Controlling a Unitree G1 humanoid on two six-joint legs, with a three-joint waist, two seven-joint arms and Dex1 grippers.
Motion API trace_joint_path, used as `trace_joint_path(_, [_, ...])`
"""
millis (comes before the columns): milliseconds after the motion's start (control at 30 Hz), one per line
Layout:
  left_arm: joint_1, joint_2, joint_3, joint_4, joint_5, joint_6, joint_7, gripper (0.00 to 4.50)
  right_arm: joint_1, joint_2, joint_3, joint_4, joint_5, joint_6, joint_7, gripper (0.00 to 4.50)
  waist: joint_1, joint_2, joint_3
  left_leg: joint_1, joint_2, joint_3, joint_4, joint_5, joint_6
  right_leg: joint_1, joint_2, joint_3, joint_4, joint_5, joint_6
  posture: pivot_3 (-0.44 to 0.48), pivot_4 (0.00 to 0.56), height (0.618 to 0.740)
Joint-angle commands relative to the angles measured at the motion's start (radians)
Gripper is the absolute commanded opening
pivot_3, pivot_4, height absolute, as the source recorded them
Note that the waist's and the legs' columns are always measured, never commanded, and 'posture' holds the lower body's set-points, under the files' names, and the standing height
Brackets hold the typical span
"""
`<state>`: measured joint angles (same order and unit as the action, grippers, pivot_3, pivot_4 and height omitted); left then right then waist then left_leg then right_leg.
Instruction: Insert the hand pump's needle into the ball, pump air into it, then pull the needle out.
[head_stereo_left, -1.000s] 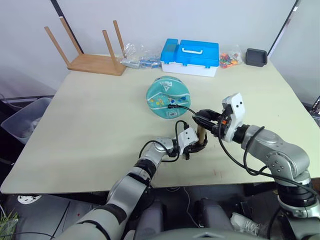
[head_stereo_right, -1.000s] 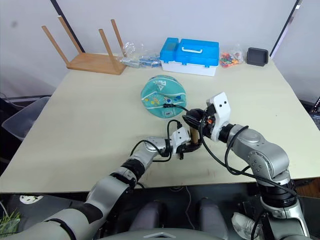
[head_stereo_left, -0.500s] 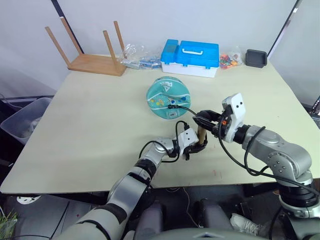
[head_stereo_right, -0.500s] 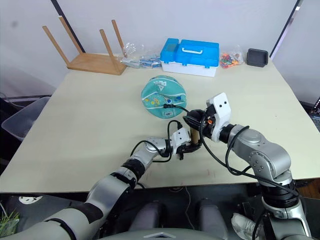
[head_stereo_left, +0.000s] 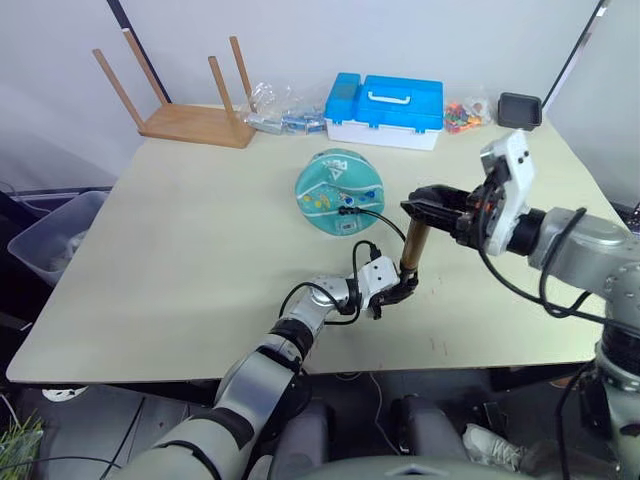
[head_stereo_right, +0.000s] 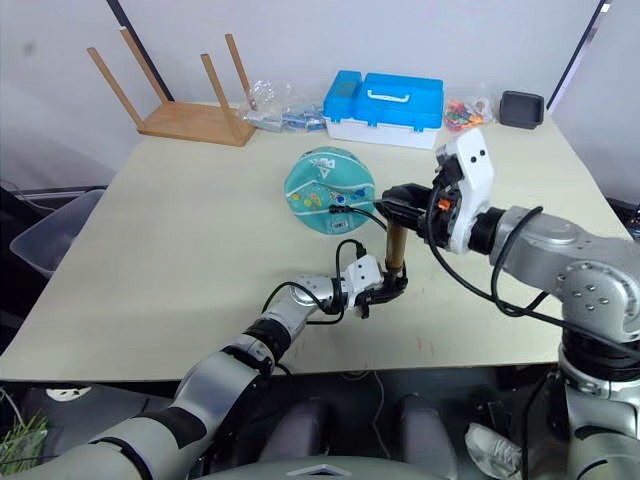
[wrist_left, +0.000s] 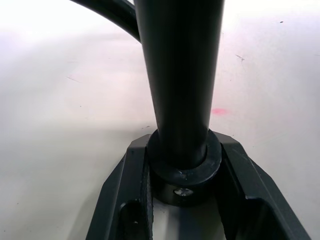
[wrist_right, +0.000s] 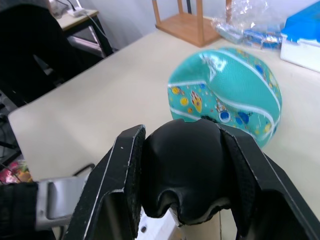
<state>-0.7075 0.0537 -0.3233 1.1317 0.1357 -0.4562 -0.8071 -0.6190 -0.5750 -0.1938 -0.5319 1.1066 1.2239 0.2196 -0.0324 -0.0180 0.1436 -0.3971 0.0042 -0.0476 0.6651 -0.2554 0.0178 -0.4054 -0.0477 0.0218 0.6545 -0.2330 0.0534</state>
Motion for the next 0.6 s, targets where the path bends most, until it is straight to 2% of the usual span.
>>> trace_joint_path(33, [0.070, 0.047, -0.045, 0.083, 0.082, 0.047, 0.003, 1.09, -0.129, -0.078, -0.155, -0.034, 0.108, -0.027, -0.083, 1.64, 0.001, 0.000, 0.002, 0.000, 0.000, -0.001, 0.000, 0.000, 0.000, 0.000, 0.000, -0.001, 0.000, 0.000, 0.000, 0.000, 0.150, 0.740])
trace_joint_path(167, [0.074, 0.045, -0.042, 0.080, 0.079, 0.047, 0.003, 1.09, -0.172, -0.143, -0.166, 0.012, 0.209, -0.027, -0.125, 1.64, 0.001, 0.000, 0.002, -0.001, 0.000, -0.001, 0.000, 0.000, 0.000, 0.000, 0.000, -0.001, 0.000, 0.000, 0.000, 0.000, 0.150, 0.740])
trace_joint_path(367, [0.076, 0.043, -0.036, 0.075, 0.071, 0.049, 0.005, 1.09, -0.155, -0.200, -0.130, 0.048, 0.287, -0.042, -0.156, 1.64, 0.001, 0.000, 0.002, -0.001, 0.001, -0.001, 0.000, 0.000, 0.000, 0.000, 0.000, -0.001, -0.001, 0.000, 0.000, 0.000, 0.150, 0.740])
trace_joint_path(467, [0.077, 0.043, -0.033, 0.074, 0.068, 0.051, 0.007, 1.09, -0.085, -0.197, -0.078, 0.043, 0.227, -0.052, -0.135, 1.64, 0.002, 0.000, 0.002, -0.001, 0.001, -0.001, 0.000, 0.000, 0.000, 0.000, 0.000, -0.001, -0.001, 0.000, 0.000, 0.000, 0.150, 0.740])
trace_joint_path(600, [0.076, 0.041, -0.029, 0.073, 0.065, 0.054, 0.009, 1.09, 0.073, -0.151, 0.070, 0.059, 0.073, -0.126, -0.055, 1.64, 0.000, -0.003, -0.004, 0.002, 0.001, -0.001, -0.001, 0.000, 0.000, 0.002, 0.001, -0.001, -0.003, 0.000, 0.000, 0.000, 0.150, 0.740])
